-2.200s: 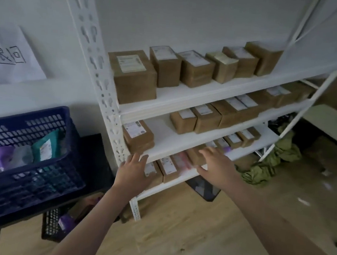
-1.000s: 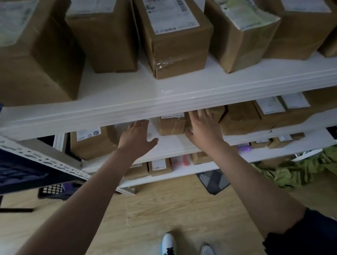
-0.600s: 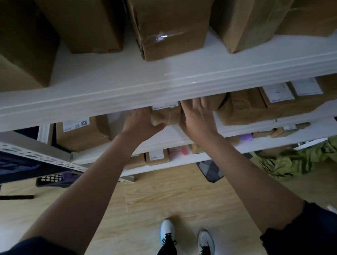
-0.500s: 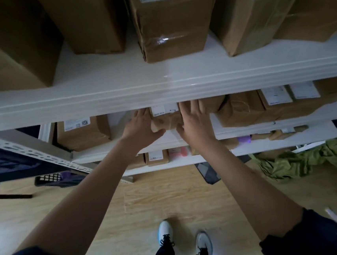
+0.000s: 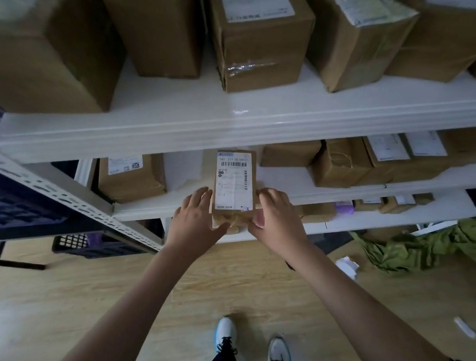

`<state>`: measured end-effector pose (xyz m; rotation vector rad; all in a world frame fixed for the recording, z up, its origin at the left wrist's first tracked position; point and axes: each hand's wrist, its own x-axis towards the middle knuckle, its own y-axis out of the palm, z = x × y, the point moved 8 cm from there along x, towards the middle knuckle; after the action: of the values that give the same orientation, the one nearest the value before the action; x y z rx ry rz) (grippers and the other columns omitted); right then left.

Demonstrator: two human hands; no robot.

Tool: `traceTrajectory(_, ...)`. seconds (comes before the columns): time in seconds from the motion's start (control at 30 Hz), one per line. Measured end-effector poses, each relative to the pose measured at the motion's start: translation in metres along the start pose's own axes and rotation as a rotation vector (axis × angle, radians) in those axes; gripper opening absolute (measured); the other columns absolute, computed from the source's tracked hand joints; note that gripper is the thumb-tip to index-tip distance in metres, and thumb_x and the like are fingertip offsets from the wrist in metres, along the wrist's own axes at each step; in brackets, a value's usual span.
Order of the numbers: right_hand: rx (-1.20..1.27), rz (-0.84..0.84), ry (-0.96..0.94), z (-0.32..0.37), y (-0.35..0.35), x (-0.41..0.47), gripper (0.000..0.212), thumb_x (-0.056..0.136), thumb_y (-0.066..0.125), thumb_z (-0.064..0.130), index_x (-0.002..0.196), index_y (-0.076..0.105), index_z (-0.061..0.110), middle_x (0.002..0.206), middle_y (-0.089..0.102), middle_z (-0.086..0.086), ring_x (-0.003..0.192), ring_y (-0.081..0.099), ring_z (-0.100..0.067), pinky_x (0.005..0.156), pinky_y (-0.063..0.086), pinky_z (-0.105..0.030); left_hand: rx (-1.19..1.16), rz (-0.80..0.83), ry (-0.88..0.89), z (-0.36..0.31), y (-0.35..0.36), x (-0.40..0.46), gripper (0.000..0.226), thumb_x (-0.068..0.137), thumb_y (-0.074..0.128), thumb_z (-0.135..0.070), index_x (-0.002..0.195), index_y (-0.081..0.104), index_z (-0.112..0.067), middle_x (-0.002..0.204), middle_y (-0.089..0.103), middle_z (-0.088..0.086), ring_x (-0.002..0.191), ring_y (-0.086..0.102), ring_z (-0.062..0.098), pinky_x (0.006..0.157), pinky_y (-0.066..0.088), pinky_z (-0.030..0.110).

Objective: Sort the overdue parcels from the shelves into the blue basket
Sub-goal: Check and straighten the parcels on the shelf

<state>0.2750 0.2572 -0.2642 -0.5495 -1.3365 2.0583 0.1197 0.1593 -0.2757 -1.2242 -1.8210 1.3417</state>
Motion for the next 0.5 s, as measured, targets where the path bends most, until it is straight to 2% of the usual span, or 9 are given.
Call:
traceTrajectory(0.13, 0.051, 0.122, 0.022, -0.002, 0.002, 0.023, 0.084, 0.083, 0.075, 0.048, 0.147, 0.039, 0.008, 0.139, 0.048, -0.007, 0.129, 0.043, -0.025, 0.101, 0.048, -0.04, -0.038, 0.049, 0.016, 0.002, 0.002, 0.017, 0.094, 0.08, 0.072, -0.059, 0.154, 0.032, -0.018, 0.154, 0.038, 0.001, 0.138, 0.04, 0.024, 0.109, 0.044, 0.045)
traceTrajectory(0.23, 0.108, 0.139, 0.043, 0.005, 0.004, 0.032, 0.095, 0.083, 0.078, 0.044, 0.154, 0.027, 0.009, 0.14, 0.046, -0.009, 0.129, 0.044, -0.025, 0.103, 0.047, -0.04, -0.092, 0.056, 0.061, -0.004, 0.002, 0.022, 0.091, 0.08, 0.072, -0.054, 0.155, 0.032, -0.02, 0.152, 0.041, 0.001, 0.137, 0.04, 0.023, 0.11, 0.043, 0.044)
traceTrajectory(0.37, 0.119, 0.047, 0.064, 0.013, 0.001, 0.024, 0.096, 0.082, 0.08, 0.037, 0.154, 0.026, 0.005, 0.135, 0.05, -0.011, 0.125, 0.049, -0.027, 0.101, 0.049, -0.04, -0.142, -0.045, 0.08, -0.009, -0.01, 0.009, 0.082, 0.085, 0.064, -0.052, 0.153, 0.036, -0.018, 0.149, 0.045, 0.002, 0.135, 0.044, 0.022, 0.108, 0.045, 0.041)
traceTrajectory(0.5, 0.1, -0.075, -0.024, 0.029, -0.015, -0.007, 0.096, 0.081, 0.081, 0.033, 0.154, 0.028, 0.003, 0.134, 0.052, -0.011, 0.123, 0.051, -0.025, 0.102, 0.05, -0.038, -0.079, -0.138, 0.167, -0.018, -0.027, -0.021, 0.082, 0.087, 0.067, -0.048, 0.154, 0.034, -0.013, 0.151, 0.043, 0.005, 0.137, 0.044, 0.024, 0.11, 0.044, 0.044)
